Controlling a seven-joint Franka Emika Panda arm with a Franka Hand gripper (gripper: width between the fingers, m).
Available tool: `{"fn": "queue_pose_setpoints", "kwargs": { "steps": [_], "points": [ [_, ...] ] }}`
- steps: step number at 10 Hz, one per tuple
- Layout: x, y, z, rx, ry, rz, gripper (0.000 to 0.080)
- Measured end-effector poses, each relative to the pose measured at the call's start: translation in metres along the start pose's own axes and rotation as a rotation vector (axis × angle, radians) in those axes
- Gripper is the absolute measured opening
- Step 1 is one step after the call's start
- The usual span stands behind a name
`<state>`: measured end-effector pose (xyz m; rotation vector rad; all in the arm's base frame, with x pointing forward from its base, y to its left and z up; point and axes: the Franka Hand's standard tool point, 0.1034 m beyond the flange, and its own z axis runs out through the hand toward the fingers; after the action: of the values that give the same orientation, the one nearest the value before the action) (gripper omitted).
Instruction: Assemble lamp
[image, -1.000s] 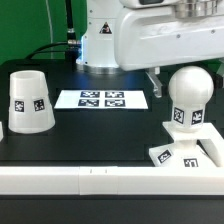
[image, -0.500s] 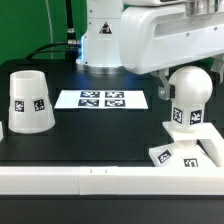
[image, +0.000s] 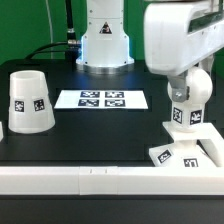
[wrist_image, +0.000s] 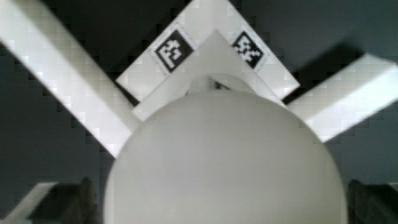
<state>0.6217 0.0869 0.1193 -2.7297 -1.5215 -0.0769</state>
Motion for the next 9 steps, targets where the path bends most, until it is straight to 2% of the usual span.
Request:
{"fn": "queue_pose_setpoints", "kwargs": {
  "steps": [3, 5, 7, 9],
  "points": [
    [-0.0041, 0.0029, 0.0002, -0.003, -0.006, -0.172, 0.0698],
    [-0.0052, 0.0051, 0.0001, -0.015, -0.027, -0.396, 0.0698],
    [0.0006, 0.0036, -0.0008, -0.028, -0.051, -0.563, 0.0698],
    [0.0021, 0.0016, 0.0009, -0.028, -0.065, -0.683, 0.0698]
  ]
}}
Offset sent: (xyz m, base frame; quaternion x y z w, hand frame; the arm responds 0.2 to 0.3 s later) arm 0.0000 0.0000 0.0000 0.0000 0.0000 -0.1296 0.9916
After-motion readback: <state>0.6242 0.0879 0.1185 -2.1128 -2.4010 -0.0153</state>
